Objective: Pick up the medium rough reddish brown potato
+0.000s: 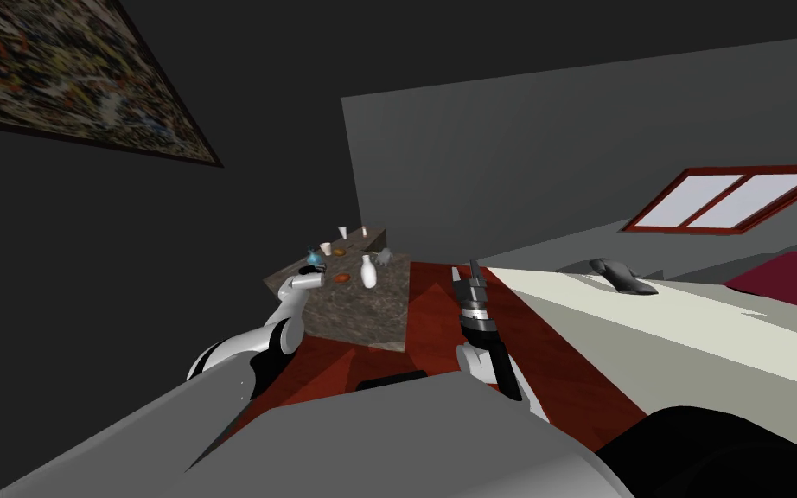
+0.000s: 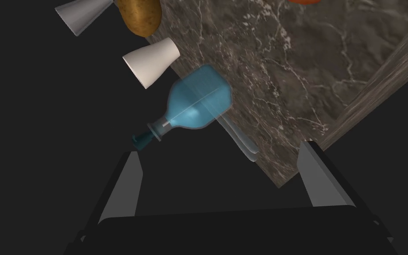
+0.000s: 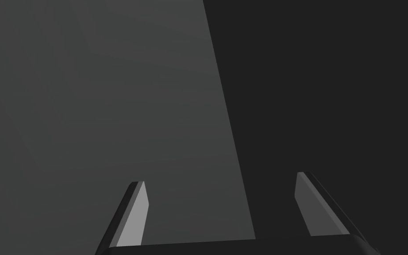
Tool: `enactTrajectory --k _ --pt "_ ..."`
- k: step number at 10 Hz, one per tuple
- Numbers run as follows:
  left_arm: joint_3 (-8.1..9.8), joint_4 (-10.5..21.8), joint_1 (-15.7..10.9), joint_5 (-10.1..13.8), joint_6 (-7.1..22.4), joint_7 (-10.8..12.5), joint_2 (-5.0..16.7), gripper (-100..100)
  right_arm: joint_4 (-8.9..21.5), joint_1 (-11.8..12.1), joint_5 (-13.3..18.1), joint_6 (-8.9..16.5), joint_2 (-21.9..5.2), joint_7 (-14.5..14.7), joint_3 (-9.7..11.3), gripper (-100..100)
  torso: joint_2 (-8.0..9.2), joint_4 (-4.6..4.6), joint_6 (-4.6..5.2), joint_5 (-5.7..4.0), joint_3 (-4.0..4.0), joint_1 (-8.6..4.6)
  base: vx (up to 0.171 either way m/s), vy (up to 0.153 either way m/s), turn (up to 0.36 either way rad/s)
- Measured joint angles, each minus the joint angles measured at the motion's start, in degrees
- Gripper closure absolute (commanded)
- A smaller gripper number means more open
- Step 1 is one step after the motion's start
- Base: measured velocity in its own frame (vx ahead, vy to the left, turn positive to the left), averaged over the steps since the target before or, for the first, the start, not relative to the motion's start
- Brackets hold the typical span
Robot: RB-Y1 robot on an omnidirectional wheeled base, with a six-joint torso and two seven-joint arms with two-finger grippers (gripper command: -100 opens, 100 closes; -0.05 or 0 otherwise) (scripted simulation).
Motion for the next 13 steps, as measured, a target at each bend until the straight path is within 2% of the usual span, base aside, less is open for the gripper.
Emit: enactTrajectory --k 2,3,5,6,7,8,10,13 --pt "0.69 1.6 -1.34 0.29 2.69 -1.38 -0.56 -100 0.0 0.0 0.0 0.0 0.0 0.0 0.0 0 -0.03 -0.01 0.01 -0.01 -0.02 -0.05 0.011 -0.043 0.008" --pt "0.81 2.48 -1.64 0.08 2.9 -1.39 -0.61 -100 0.0 0.0 0.0 0.0 0.0 0.0 0.0 0 -0.03 -0.01 0.0 0.01 -0.02 0.05 0.016 -0.034 0.032" --pt "1.64 7.98 -4.42 0.28 2.96 -2.36 -0.04 -100 0.0 0.0 0.0 0.0 0.0 0.0 0.0 0 -0.11 -0.03 0.0 0.0 -0.06 0.0 0.038 -0.056 0.048" --pt "2.07 9.71 -5.15 -0.43 3.87 -2.62 -0.78 -100 0.0 0.0 0.0 0.0 0.0 0.0 0.0 0 -0.15 -0.04 0.01 -0.01 -0.09 -0.06 0.041 -0.073 0.019" --pt "2.49 9.75 -5.41 -0.07 5.65 -3.46 -1.36 -100 0.0 0.0 0.0 0.0 0.0 0.0 0.0 0 -0.15 -0.04 0.01 -0.02 -0.09 -0.1 0.033 -0.049 0.005" --pt "2.64 10.86 -6.0 -0.41 6.25 -3.61 -1.53 -100 0.0 0.0 0.0 0.0 0.0 0.0 0.0 0 -0.13 -0.03 0.01 -0.01 -0.08 -0.02 0.036 -0.037 -0.003" --pt "2.96 11.06 -5.97 -0.47 7.35 -4.03 -2.3 -100 0.0 0.0 0.0 0.0 0.0 0.0 0.0 0 -0.12 -0.03 0.0 0.01 -0.07 0.08 0.024 -0.017 0.001" --pt "3.28 13.4 -6.67 -0.62 7.61 -4.26 -2.68 -100 0.0 0.0 0.0 0.0 0.0 0.0 0.0 0 -0.17 -0.04 0.0 0.02 -0.1 0.1 0.044 -0.021 -0.014"
